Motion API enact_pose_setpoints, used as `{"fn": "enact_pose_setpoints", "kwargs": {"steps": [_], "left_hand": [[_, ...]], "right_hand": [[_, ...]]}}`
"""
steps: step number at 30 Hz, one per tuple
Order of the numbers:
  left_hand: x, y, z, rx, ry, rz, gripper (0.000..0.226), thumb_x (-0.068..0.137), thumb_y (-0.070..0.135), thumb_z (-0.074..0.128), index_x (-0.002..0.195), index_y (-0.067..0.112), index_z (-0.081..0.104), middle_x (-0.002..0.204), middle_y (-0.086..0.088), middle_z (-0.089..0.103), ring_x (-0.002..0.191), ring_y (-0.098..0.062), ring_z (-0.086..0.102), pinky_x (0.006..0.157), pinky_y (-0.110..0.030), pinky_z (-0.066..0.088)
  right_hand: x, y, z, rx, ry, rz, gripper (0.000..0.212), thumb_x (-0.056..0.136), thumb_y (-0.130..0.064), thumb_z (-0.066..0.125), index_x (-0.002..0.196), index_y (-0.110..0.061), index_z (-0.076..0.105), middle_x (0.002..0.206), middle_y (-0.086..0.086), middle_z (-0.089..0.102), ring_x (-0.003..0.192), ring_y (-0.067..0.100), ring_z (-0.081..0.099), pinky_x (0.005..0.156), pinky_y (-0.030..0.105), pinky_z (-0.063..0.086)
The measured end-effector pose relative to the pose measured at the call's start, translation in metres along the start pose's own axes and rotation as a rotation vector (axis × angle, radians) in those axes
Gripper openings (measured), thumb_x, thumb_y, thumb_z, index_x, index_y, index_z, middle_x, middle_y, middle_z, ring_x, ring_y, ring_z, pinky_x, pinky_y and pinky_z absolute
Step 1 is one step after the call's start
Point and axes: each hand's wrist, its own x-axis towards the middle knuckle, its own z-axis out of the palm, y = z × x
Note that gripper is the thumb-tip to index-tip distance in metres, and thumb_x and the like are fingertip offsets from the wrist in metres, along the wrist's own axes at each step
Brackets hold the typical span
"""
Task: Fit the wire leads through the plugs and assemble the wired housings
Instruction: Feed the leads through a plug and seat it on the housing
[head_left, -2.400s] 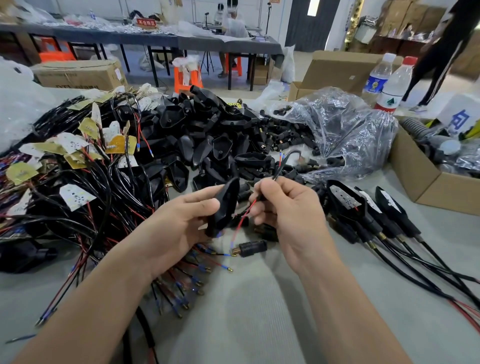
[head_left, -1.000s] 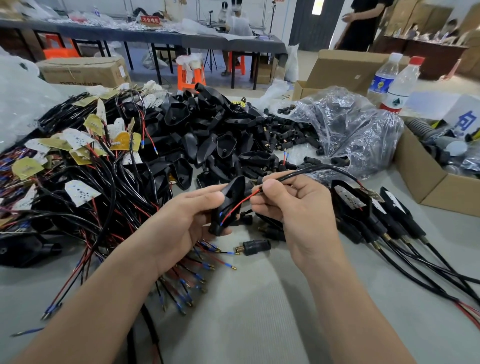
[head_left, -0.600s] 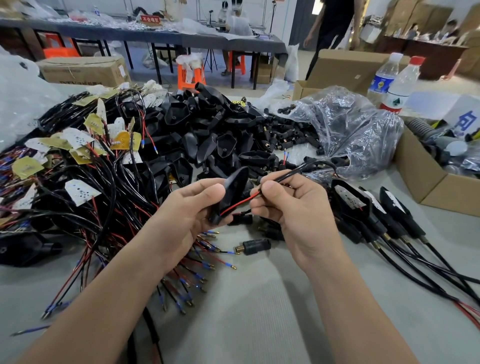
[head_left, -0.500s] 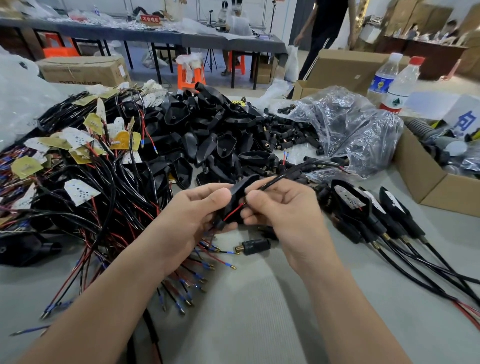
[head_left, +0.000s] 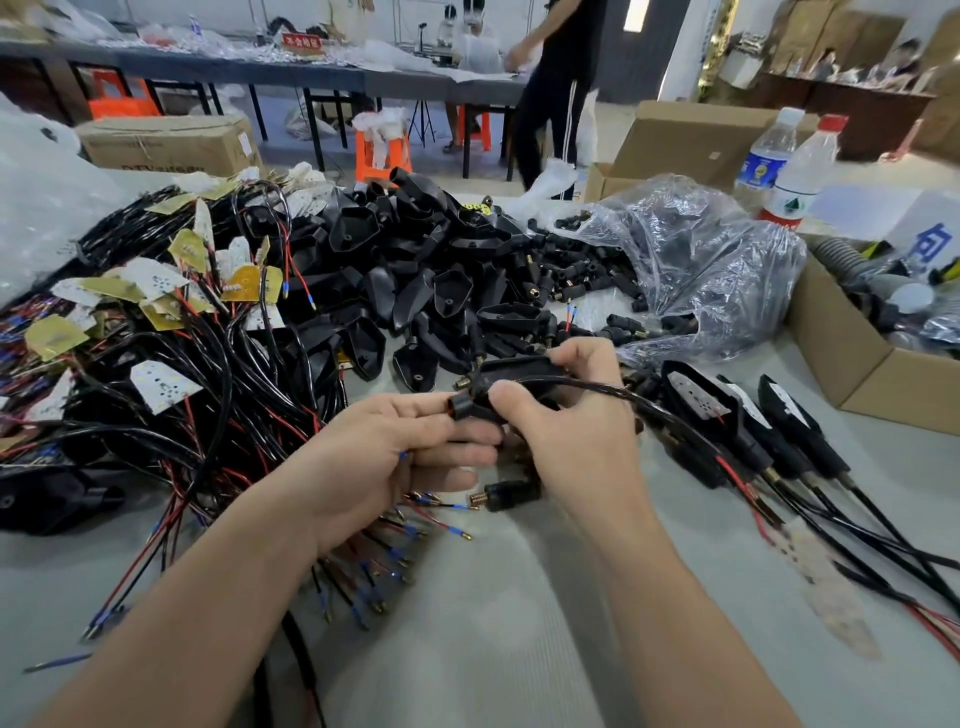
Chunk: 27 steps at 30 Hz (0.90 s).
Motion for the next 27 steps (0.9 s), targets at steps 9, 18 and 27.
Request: {"fn": "enact_pose_setpoints", "kwargs": {"steps": [9, 18, 27], "left_hand": [[0.004, 0.000, 0.003, -0.114, 0.508, 0.192, 0.028, 0.104, -0.004, 0.044, 0.104, 0.001, 0.072, 0.075, -0.011, 0.075, 0.054, -0.015, 0.068, 0.048, -0.022, 0.054], [0.001, 0.010, -0.011, -0.208, 0.849, 0.450, 0.031, 0.106, -0.004, 0.041, 0.096, 0.007, 0.069, 0.079, -0.010, 0.068, 0.060, -0.015, 0.068, 0.057, -0.024, 0.058], [0.001, 0.005, -0.012, 0.203, 0.900, 0.469, 0.033, 0.081, 0.007, 0.060, 0.077, 0.031, 0.082, 0.081, 0.002, 0.078, 0.069, -0.009, 0.067, 0.064, -0.027, 0.055]], "right_hand": [[0.008, -0.005, -0.008, 0.577, -0.199, 0.373, 0.021, 0.091, 0.009, 0.062, 0.090, -0.008, 0.074, 0.078, 0.006, 0.074, 0.059, 0.012, 0.064, 0.051, 0.020, 0.052], [0.029, 0.011, -0.032, 1.109, 0.107, 0.749, 0.020, 0.095, -0.004, 0.055, 0.110, 0.008, 0.062, 0.087, 0.023, 0.065, 0.065, 0.025, 0.062, 0.050, 0.023, 0.054], [0.037, 0.018, -0.031, 0.990, 0.223, 0.594, 0.022, 0.098, -0.017, 0.066, 0.097, 0.004, 0.069, 0.080, 0.017, 0.070, 0.058, 0.019, 0.056, 0.048, 0.023, 0.048]]}}
